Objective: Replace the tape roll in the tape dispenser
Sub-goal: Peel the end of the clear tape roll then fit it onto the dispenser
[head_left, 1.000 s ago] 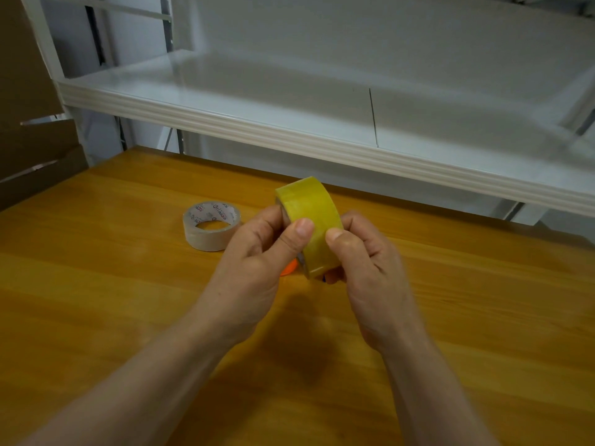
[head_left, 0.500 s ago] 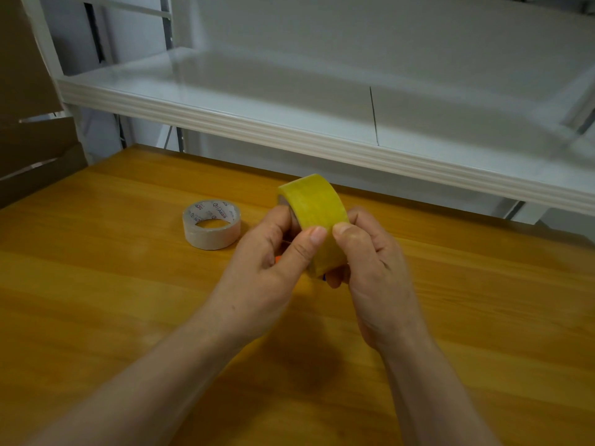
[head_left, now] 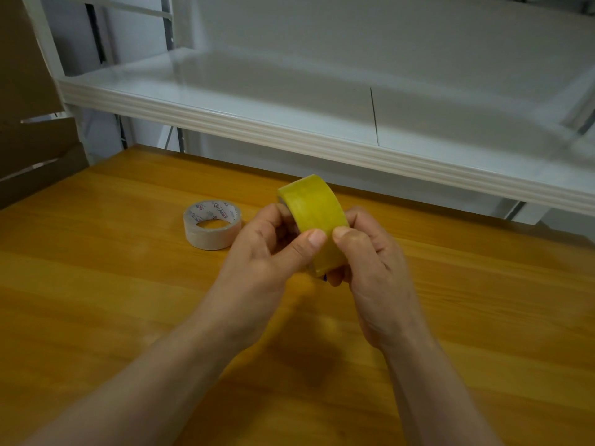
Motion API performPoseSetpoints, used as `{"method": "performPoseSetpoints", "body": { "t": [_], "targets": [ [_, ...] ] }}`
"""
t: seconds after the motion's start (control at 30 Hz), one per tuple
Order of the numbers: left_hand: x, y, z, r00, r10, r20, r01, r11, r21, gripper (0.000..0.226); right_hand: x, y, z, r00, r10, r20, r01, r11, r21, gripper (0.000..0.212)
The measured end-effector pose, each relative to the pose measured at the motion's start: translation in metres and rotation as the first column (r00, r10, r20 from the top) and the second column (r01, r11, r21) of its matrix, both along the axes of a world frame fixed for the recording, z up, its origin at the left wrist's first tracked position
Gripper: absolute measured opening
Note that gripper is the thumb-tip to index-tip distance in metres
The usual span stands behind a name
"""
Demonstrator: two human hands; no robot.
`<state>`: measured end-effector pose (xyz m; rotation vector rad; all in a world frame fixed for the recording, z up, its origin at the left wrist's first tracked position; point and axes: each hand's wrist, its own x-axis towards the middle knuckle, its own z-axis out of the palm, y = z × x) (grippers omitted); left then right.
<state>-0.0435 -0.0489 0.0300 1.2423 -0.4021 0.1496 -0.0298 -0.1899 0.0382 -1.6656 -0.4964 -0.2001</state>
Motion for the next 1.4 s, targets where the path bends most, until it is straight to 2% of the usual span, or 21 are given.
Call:
{"method": "performPoseSetpoints", "body": {
  "t": [0.07, 0.17, 0.23, 0.3, 0.5, 0.7, 0.87, 0.93, 1.0, 1.1, 1.17, 1.2, 1.23, 1.3, 1.33, 1.4],
  "targets": [
    [0.001, 0.004, 0.003, 0.991, -0.068, -0.119, 0.052, 0.990, -0.132, 0.036, -0.001, 0.000, 0.001, 0.999, 0.035, 0.004, -0.035, 0.999, 0.001, 0.021],
    [0.005, 0.011, 0.006, 0.927, -0.149, -0.345, 0.046, 0.956, -0.290, 0.061, -0.002, 0.001, 0.001, 0.997, 0.081, -0.006, -0.081, 0.996, -0.028, 0.021],
    [0.008, 0.015, 0.007, 0.886, -0.167, -0.434, -0.005, 0.930, -0.367, 0.061, -0.003, 0.002, 0.000, 0.997, 0.072, 0.003, -0.072, 0.993, -0.093, 0.024],
    [0.009, 0.016, 0.006, 0.880, -0.152, -0.450, -0.049, 0.913, -0.404, 0.051, -0.003, 0.003, -0.001, 0.998, 0.063, 0.008, -0.062, 0.991, -0.120, 0.026],
    [0.002, 0.011, 0.014, 0.927, -0.085, -0.366, -0.099, 0.884, -0.456, 0.074, -0.001, 0.000, 0.000, 0.998, 0.047, 0.038, -0.043, 0.994, -0.099, 0.019],
    [0.000, 0.009, 0.013, 0.963, 0.031, -0.269, -0.113, 0.948, -0.297, 0.064, 0.001, -0.002, -0.002, 0.997, 0.069, 0.033, -0.067, 0.996, -0.061, 0.020],
    [-0.002, 0.001, 0.003, 0.992, 0.123, -0.022, -0.122, 0.992, 0.018, 0.025, 0.002, -0.003, -0.003, 0.997, 0.072, 0.013, -0.072, 0.997, -0.010, 0.022],
    [-0.006, -0.002, 0.001, 0.983, 0.151, 0.099, -0.164, 0.976, 0.140, 0.017, 0.002, -0.003, -0.002, 0.998, 0.067, -0.002, -0.067, 0.997, 0.028, 0.028],
    [-0.007, -0.004, -0.001, 0.962, 0.168, 0.217, -0.223, 0.939, 0.263, 0.021, 0.003, -0.003, -0.002, 0.998, 0.060, -0.004, -0.060, 0.997, 0.043, 0.040],
    [-0.006, -0.003, -0.005, 0.907, 0.207, 0.368, -0.358, 0.837, 0.413, 0.028, 0.004, -0.004, -0.002, 0.999, 0.046, 0.007, -0.046, 0.998, 0.041, 0.046],
    [-0.007, -0.003, -0.005, 0.874, 0.231, 0.426, -0.427, 0.785, 0.450, 0.026, 0.005, -0.005, -0.002, 0.999, 0.038, 0.010, -0.038, 0.998, 0.048, 0.045],
    [-0.007, -0.004, -0.005, 0.878, 0.236, 0.416, -0.421, 0.795, 0.438, 0.025, 0.005, -0.006, -0.001, 0.999, 0.032, 0.017, -0.033, 0.998, 0.045, 0.043],
    [-0.008, -0.004, -0.004, 0.908, 0.230, 0.351, -0.364, 0.847, 0.388, 0.026, 0.005, -0.007, -0.001, 0.999, 0.028, 0.028, -0.029, 0.999, 0.040, 0.041],
    [-0.004, -0.001, 0.000, 0.980, 0.148, 0.133, -0.169, 0.972, 0.161, 0.033, 0.006, -0.009, -0.002, 0.997, 0.034, 0.063, -0.035, 0.999, 0.021, 0.034],
    [-0.002, 0.001, 0.001, 0.997, 0.072, 0.031, -0.073, 0.997, 0.027, 0.036, 0.006, -0.009, -0.002, 0.996, 0.043, 0.075, -0.044, 0.999, 0.014, 0.030],
    [0.000, 0.005, 0.006, 0.991, -0.078, -0.111, 0.057, 0.982, -0.178, 0.041, 0.005, -0.008, -0.002, 0.995, 0.073, 0.070, -0.073, 0.997, -0.002, 0.021]
  ]
}}
